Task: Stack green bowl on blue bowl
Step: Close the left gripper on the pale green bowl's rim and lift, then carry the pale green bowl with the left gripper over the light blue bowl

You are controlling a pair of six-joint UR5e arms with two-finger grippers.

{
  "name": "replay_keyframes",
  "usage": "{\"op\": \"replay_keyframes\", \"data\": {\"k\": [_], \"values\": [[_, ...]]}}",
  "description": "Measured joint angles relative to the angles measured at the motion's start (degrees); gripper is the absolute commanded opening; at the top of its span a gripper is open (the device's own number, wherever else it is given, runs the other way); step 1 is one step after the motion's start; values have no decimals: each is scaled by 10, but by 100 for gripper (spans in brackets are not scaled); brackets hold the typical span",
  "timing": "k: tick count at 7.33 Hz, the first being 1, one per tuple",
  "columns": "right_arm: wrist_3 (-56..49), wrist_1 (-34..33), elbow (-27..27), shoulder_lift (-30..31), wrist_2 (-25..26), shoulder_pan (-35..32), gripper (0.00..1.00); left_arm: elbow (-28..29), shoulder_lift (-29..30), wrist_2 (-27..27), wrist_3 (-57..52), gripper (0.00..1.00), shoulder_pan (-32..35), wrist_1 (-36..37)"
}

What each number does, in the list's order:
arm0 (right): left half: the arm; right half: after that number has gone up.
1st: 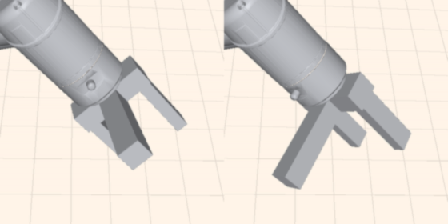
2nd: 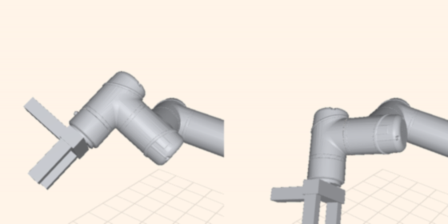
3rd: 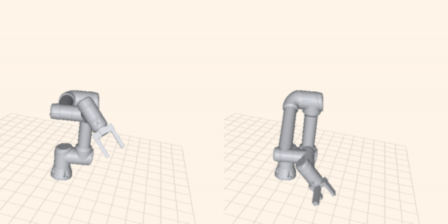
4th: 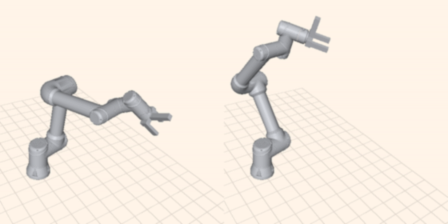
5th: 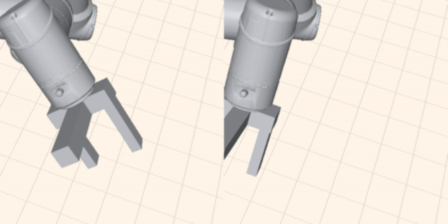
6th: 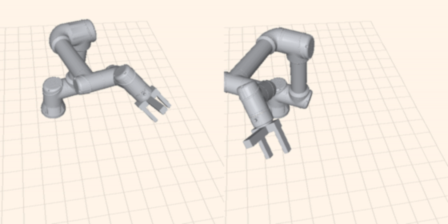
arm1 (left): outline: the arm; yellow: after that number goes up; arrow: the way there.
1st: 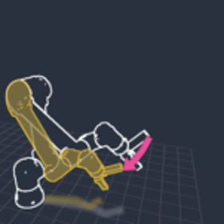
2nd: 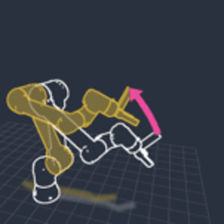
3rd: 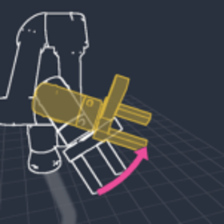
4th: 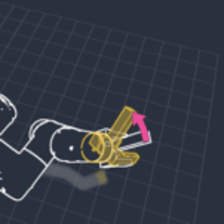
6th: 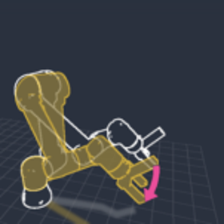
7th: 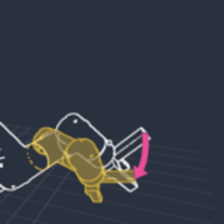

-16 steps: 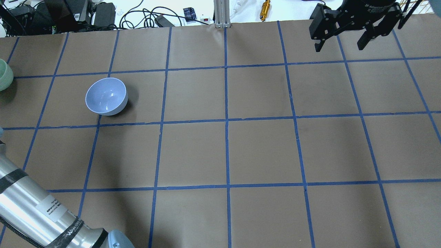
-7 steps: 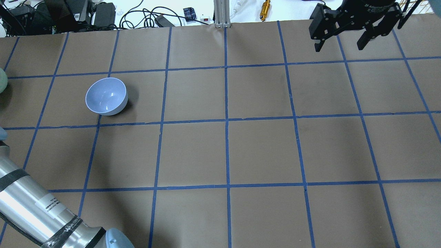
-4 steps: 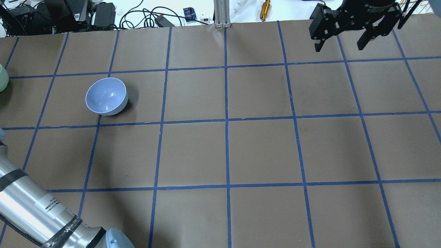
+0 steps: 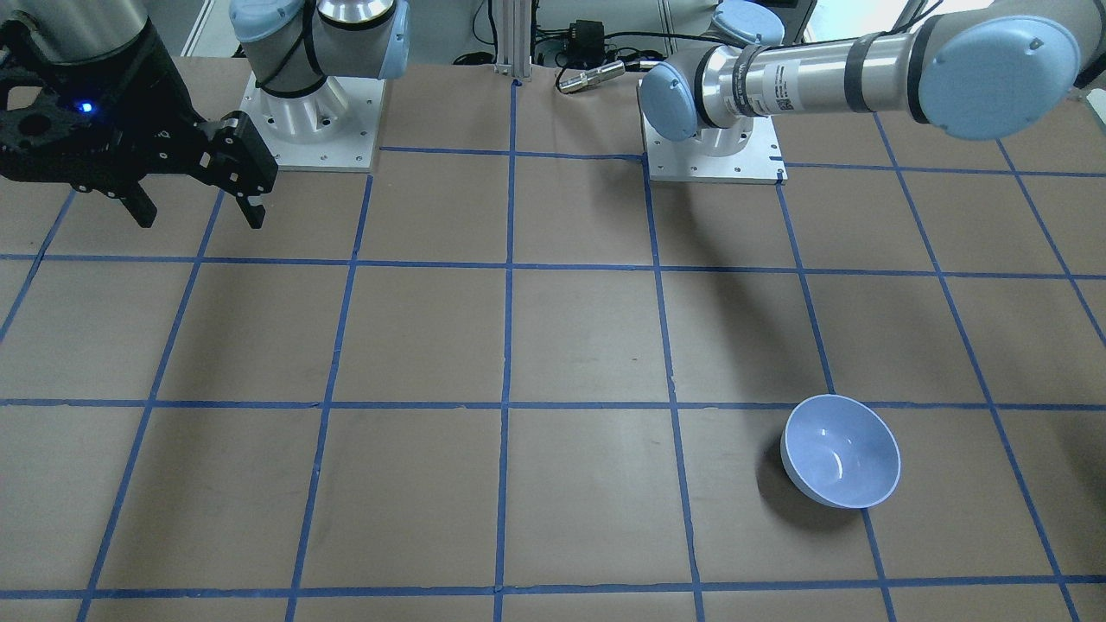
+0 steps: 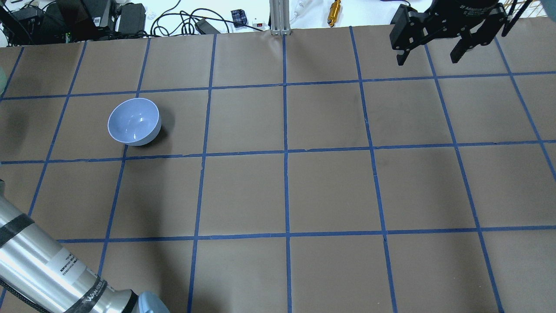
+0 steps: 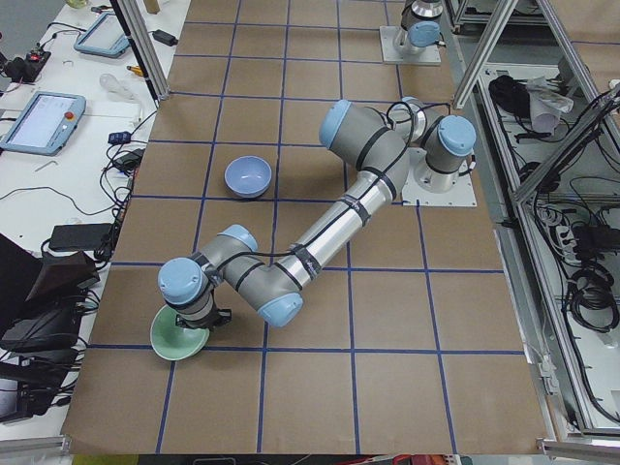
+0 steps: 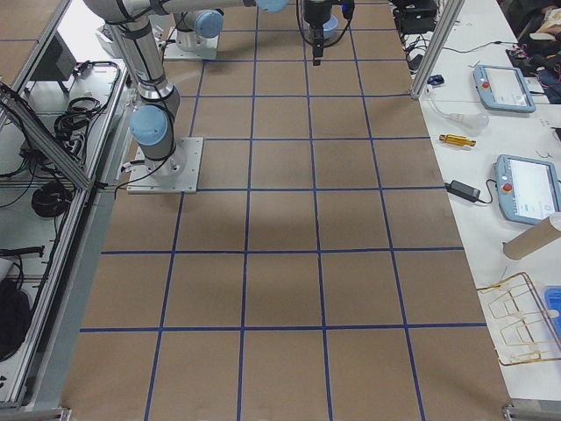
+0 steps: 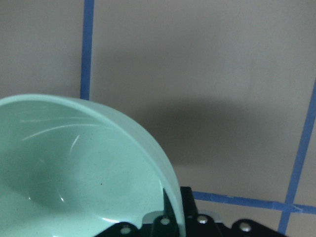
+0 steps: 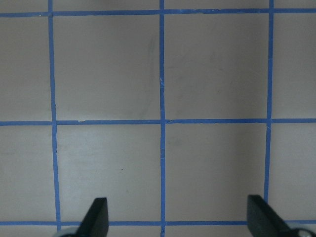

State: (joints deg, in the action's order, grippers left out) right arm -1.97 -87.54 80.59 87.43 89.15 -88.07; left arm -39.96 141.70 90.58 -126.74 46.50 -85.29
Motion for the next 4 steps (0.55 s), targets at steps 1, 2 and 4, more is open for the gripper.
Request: {"op": "replay_keyframes", "data": {"k": [1, 2, 4], "values": [[0, 0, 0, 0, 0, 0, 100, -34, -39, 3, 23, 0, 19, -18], [0, 0, 0, 0, 0, 0, 100, -80, -83, 3, 51, 0, 35, -29], [1, 0, 0, 0, 0, 0, 100, -189, -173, 3, 114, 0, 80, -31]]}}
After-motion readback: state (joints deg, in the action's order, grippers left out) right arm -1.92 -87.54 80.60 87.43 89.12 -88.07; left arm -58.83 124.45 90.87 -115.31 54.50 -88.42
